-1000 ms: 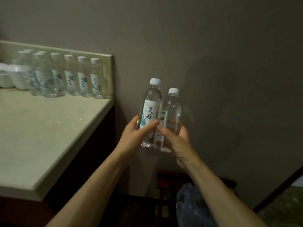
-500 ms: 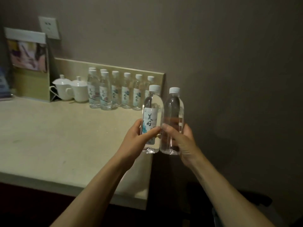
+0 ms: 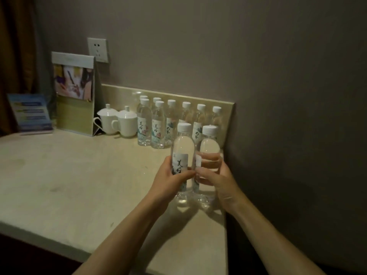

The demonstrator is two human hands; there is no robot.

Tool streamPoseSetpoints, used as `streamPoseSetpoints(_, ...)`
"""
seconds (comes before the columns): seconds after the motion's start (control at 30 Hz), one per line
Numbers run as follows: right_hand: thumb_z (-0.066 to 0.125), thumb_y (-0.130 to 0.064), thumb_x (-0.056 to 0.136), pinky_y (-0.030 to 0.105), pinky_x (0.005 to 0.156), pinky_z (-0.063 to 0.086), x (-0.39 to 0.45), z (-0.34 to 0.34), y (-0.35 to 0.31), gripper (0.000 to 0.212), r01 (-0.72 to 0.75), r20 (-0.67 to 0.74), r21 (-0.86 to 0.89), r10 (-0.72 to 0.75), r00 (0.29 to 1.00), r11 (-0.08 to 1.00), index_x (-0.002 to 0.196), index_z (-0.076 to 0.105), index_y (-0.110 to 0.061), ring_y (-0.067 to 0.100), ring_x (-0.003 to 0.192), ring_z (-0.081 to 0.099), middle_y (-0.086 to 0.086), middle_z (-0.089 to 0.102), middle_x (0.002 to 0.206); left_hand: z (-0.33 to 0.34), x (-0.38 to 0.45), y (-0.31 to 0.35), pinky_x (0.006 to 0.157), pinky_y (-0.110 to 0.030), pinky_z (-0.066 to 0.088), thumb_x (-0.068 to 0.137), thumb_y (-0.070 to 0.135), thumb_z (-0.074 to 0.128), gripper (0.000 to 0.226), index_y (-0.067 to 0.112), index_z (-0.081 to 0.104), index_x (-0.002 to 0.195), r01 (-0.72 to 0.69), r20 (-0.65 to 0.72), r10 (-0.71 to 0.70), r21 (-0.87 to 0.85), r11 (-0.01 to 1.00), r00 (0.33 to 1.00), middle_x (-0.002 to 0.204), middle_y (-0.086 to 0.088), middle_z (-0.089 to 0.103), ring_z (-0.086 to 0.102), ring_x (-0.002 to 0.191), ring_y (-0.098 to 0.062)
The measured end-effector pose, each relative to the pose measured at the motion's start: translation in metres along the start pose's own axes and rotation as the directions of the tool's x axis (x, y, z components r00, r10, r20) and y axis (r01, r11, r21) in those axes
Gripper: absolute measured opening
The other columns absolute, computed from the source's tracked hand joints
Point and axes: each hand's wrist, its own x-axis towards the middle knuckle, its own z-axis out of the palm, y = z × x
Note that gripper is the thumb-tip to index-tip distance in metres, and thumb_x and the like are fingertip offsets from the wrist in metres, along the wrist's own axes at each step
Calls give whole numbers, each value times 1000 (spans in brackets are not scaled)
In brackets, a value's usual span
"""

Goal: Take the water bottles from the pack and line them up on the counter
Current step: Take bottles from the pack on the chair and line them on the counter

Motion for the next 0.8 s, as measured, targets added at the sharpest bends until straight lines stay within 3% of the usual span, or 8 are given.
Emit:
streamPoseSetpoints(0.07, 85, -42, 59, 30, 77, 60, 12, 6, 6, 82, 30, -36, -15, -31, 999, 999, 127, 42, -28, 13, 94, 72, 2, 66, 110, -4, 11, -2, 65, -22, 57, 83, 17, 76, 49, 19, 51, 125, -7, 5, 7, 24, 1000, 1000, 108, -11, 68, 72, 90, -20)
streamPoseSetpoints(0.13, 85, -44, 57, 29, 72, 60, 24, 10, 12, 80, 50, -94, -41, -54, 994, 998, 120, 36, -33, 8, 89, 72, -1, 64, 107, -7, 21, -4, 64, -20, 56, 82, 18, 77, 49, 18, 51, 124, 7, 2, -7, 35, 999, 1000, 107, -13, 68, 73, 87, -20)
streamPoseSetpoints(0.23, 85, -40, 59, 39, 80, 61, 37, 19, 19, 69, 101, -144, 6, -99, 985, 995, 114, 45, -33, 7, 90, 71, -2, 68, 102, -13, 36, -8, 60, -19, 55, 83, 16, 77, 47, 16, 53, 123, 8, -39, -6, 49, 999, 999, 105, -14, 70, 74, 83, -18)
streamPoseSetpoints(0.37, 87, -41, 59, 50, 82, 60, 56, 28, 23, 56, 110, -162, 127, -88, 983, 986, 107, 59, -35, 20, 101, 68, -1, 65, 108, -23, 58, -11, 62, -18, 57, 83, 15, 77, 43, 20, 55, 120, -36, -68, 41, 67, 997, 997, 103, -5, 73, 75, 85, -12)
streamPoseSetpoints(0.6, 73, -22, 80, 26, 68, 59, 95, 48, 35, 47, 110, -185, 80, -94, 978, 991, 118, 49, -36, 11, 93, 71, 3, 66, 110, -48, 107, -24, 68, -19, 59, 82, 8, 76, 46, 27, 55, 118, -103, -70, 111, 114, 988, 991, 103, 5, 72, 73, 91, -9)
streamPoseSetpoints(0.67, 76, -33, 75, 25, 69, 58, 107, 56, 34, 51, 107, -233, -28, -111, 966, 994, 114, 45, -44, 10, 92, 70, -2, 65, 107, -55, 118, -27, 65, -17, 58, 83, 12, 76, 46, 33, 54, 117, -100, -29, 103, 85, 991, 994, 101, 10, 73, 73, 92, -7)
streamPoseSetpoints(0.73, 79, -47, 67, 23, 71, 57, 118, 64, 34, 54, 93, -292, -153, -134, 947, 984, 107, 43, -48, 6, 91, 68, -5, 64, 104, -63, 130, -31, 75, -25, 61, 83, 17, 77, 45, 36, 56, 118, -79, -4, 80, 58, 995, 997, 111, 6, 72, 71, 100, -10)
streamPoseSetpoints(0.8, 80, -51, 65, 28, 74, 59, 128, 72, 35, 57, 67, -343, -256, -155, 926, 964, 106, 40, -48, 3, 88, 67, -9, 63, 102, -70, 142, -34, 90, -45, 59, 85, 17, 75, 46, 28, 54, 124, -94, -11, 95, 102, 990, 995, 120, -4, 68, 67, 111, -20)
